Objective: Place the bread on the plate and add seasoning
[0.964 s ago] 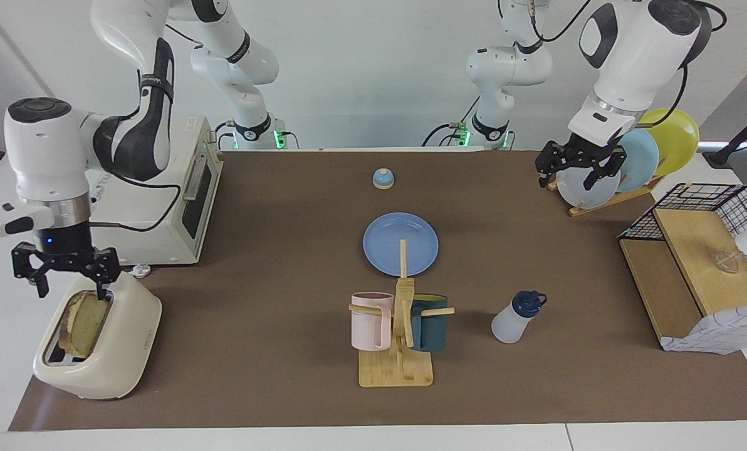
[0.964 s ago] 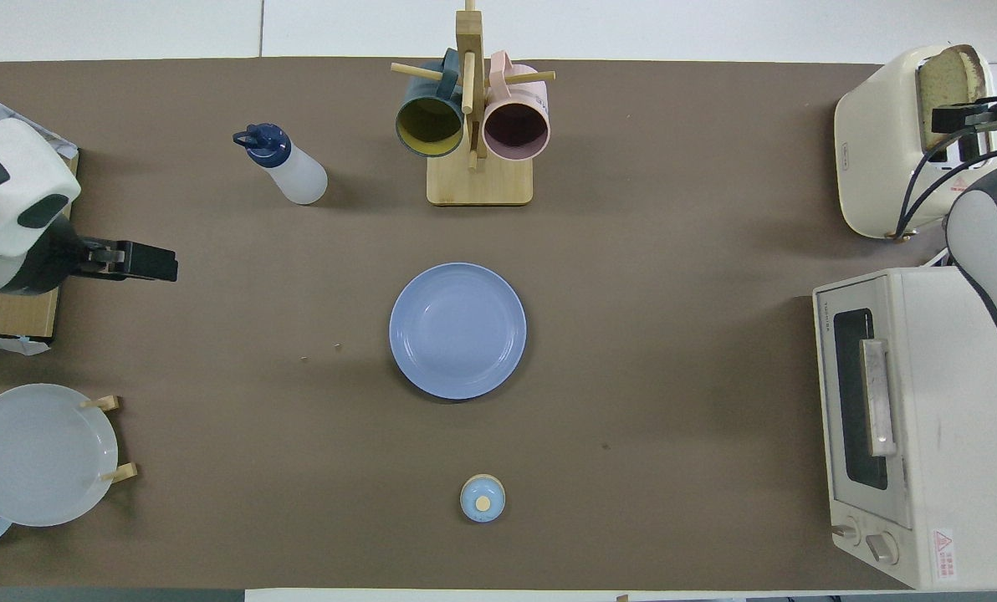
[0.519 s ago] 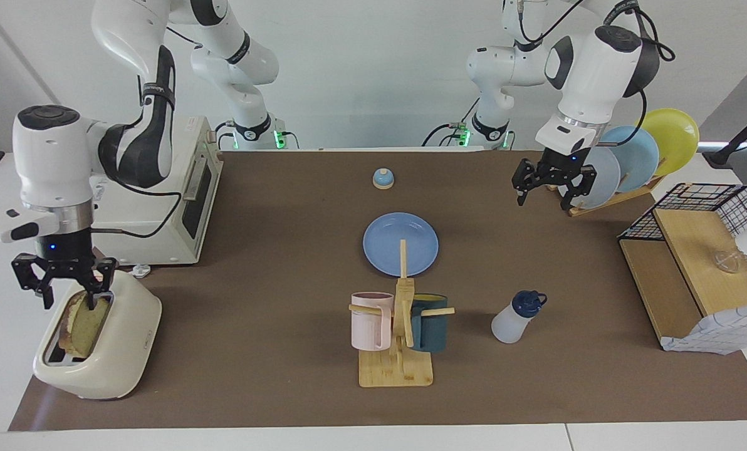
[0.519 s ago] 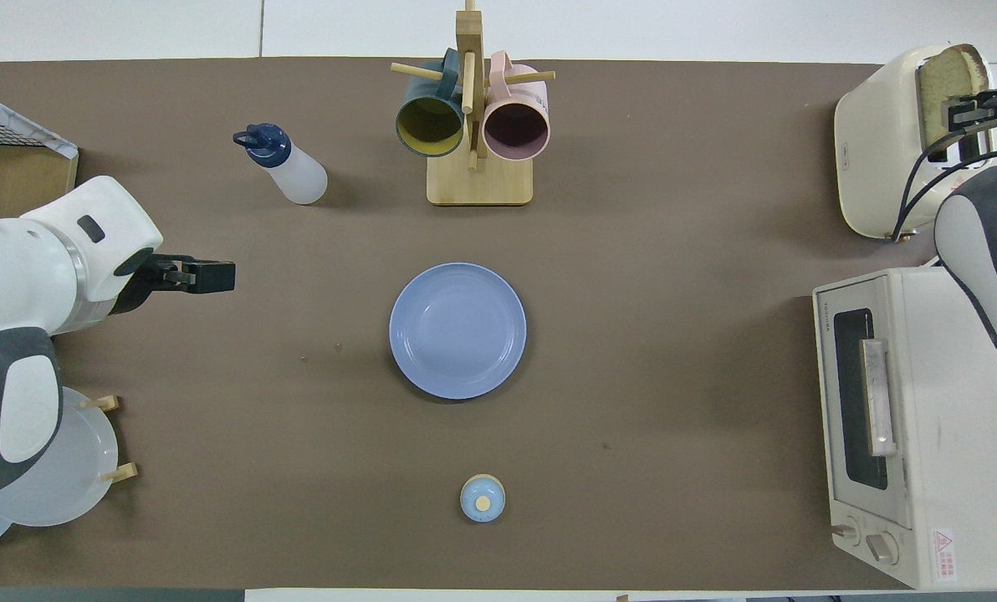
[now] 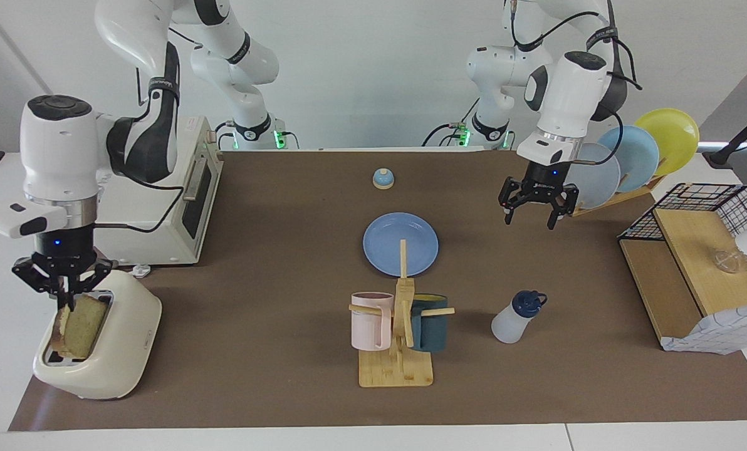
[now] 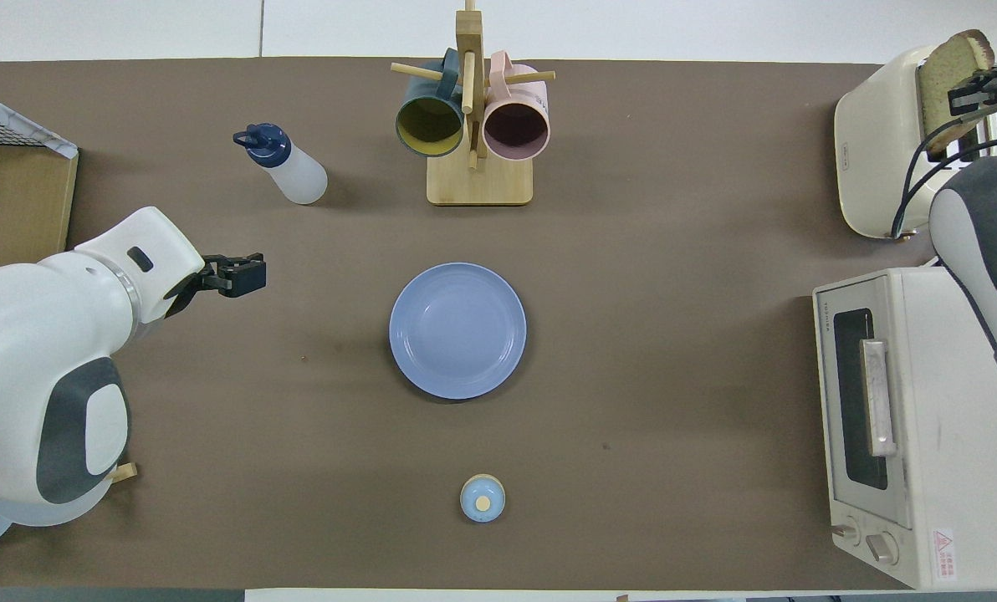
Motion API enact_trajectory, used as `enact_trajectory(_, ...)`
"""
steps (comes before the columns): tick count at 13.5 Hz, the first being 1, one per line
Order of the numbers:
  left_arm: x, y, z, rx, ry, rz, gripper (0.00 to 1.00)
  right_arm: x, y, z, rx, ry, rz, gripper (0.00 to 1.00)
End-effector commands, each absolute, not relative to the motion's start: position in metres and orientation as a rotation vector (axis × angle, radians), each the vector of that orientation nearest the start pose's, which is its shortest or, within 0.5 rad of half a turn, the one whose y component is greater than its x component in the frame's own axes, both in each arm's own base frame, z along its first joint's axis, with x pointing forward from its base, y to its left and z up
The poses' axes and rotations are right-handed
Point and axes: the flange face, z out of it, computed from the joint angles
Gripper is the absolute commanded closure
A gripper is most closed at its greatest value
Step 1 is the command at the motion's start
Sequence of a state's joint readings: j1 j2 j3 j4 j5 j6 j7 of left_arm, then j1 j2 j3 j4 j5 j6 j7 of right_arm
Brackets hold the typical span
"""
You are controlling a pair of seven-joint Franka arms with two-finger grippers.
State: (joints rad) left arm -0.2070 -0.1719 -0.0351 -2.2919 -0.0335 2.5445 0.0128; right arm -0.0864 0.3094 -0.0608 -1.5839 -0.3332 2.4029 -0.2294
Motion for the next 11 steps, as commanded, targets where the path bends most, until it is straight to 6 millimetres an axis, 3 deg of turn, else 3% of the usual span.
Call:
enact_trajectory(1,0.496,-0.130,0.444,-3.088,0.406,-0.768,0.00,0.688,-0.066,0.541,-3.422,-0.564,-0.693,1.00)
enact_trajectory(6,0.495,-0.134,0.389,-3.064,0.403,-0.915,0.00,0.648,0.042,0.594,-3.384,-0.695,-0.540,1.00)
enact_trajectory(8,0.499,-0.141,0.369,-3.058,0.410,-0.956,0.00,0.632,0.098,0.597,-3.373,-0.660,-0.499,1.00)
enact_trajectory(11,0.499,-0.151,0.342,-3.047,0.419,-1.039,0.00,0.608,0.159,0.595,-3.355,-0.505,-0.475,1.00)
